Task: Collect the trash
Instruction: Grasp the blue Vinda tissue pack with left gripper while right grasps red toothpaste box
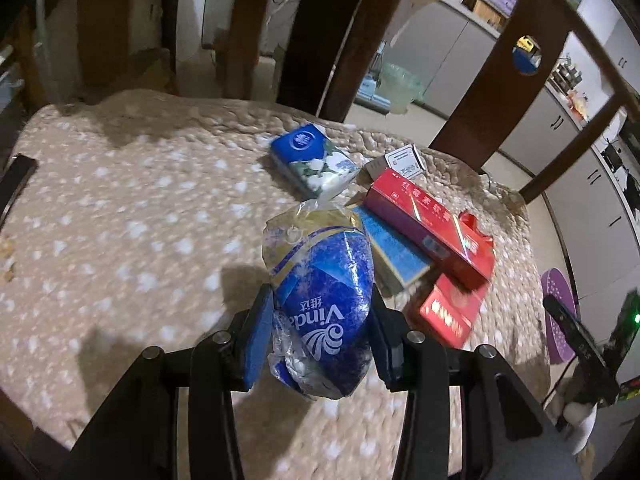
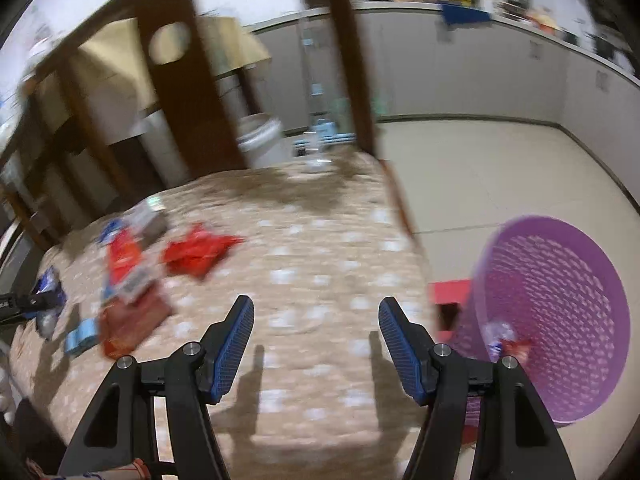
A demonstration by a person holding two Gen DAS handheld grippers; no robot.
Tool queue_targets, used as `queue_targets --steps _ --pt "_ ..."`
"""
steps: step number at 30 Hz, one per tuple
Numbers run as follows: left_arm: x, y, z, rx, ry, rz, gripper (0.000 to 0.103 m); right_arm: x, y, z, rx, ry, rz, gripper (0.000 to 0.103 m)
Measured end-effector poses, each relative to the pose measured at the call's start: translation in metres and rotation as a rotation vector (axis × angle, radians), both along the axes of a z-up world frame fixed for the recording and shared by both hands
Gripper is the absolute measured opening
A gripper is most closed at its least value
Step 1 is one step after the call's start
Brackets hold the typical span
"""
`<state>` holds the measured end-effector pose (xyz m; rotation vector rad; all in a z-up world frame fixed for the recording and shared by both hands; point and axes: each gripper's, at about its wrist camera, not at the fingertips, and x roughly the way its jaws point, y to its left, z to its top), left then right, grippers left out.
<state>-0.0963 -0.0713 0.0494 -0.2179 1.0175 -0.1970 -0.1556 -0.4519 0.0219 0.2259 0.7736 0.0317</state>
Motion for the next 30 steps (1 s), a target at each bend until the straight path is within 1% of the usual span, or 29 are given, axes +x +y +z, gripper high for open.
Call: queue_targets --steps 1,3,4,6,7,9,11,13,16,17,19,20,21,22,25,30 --pt "-0.008 0.004 0.003 0.009 -0.009 0.001 0.043 0.001 0.008 0.004 0.005 -0.004 0.031 0.071" --pt "-0.016 0.007 0.005 0.035 -0.020 0.001 0.043 0.010 0.037 0.016 0.025 -0.011 0.132 0.078" --pt "-0.018 0.008 0.005 0.053 -0.029 0.000 0.043 0.014 0.047 0.019 0.028 -0.012 0.162 0.083" --pt "-0.026 0.010 0.009 0.095 -0.052 -0.002 0.043 0.028 0.077 0.027 0.028 -0.005 0.248 0.084" --pt "-0.029 0.011 0.010 0.110 -0.063 -0.004 0.043 0.038 0.093 0.029 0.014 0.009 0.289 0.084" --pt "-0.037 0.018 0.011 0.121 -0.078 -0.012 0.043 0.061 0.125 0.032 -0.052 0.034 0.364 0.084" --pt "-0.041 0.023 0.010 0.124 -0.083 -0.019 0.043 0.078 0.150 0.028 -0.113 0.061 0.411 0.084" --pt "-0.044 0.027 0.009 0.134 -0.086 -0.024 0.043 0.098 0.168 0.021 -0.150 0.096 0.439 0.084" --pt "-0.047 0.035 0.004 0.156 -0.086 -0.027 0.043 0.116 0.183 0.009 -0.203 0.134 0.457 0.084" --pt "-0.047 0.036 0.003 0.156 -0.083 -0.027 0.043 0.121 0.187 0.006 -0.212 0.144 0.463 0.082" --pt "-0.047 0.040 -0.001 0.153 -0.075 -0.025 0.043 0.129 0.194 -0.001 -0.231 0.170 0.473 0.072" --pt "-0.047 0.041 -0.002 0.154 -0.074 -0.024 0.043 0.132 0.198 -0.005 -0.235 0.184 0.481 0.057" --pt "-0.047 0.041 -0.003 0.157 -0.073 -0.022 0.043 0.132 0.201 -0.007 -0.229 0.193 0.487 0.045" --pt "-0.046 0.041 -0.003 0.160 -0.074 -0.019 0.043 0.130 0.201 -0.007 -0.217 0.194 0.486 0.043" --pt "-0.048 0.039 -0.002 0.161 -0.080 -0.022 0.043 0.120 0.198 -0.002 -0.195 0.167 0.471 0.043" --pt "-0.049 0.027 0.004 0.166 -0.087 -0.045 0.043 0.091 0.173 0.022 -0.104 0.098 0.430 0.043"
